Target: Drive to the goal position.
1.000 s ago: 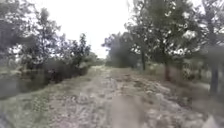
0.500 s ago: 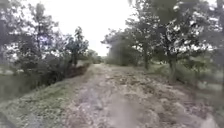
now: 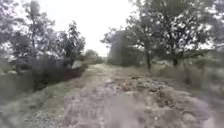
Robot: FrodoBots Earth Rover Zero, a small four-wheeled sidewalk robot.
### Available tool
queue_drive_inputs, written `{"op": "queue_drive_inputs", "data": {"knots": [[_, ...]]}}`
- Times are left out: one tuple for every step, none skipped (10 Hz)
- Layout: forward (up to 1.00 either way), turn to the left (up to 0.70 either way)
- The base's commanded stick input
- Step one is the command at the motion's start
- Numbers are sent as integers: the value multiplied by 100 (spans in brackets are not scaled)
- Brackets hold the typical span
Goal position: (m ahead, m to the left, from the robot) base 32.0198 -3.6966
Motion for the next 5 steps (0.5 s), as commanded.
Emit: {"op": "queue_drive_inputs", "data": {"knots": [[100,0],[100,0],[100,0],[100,0],[100,0]]}}
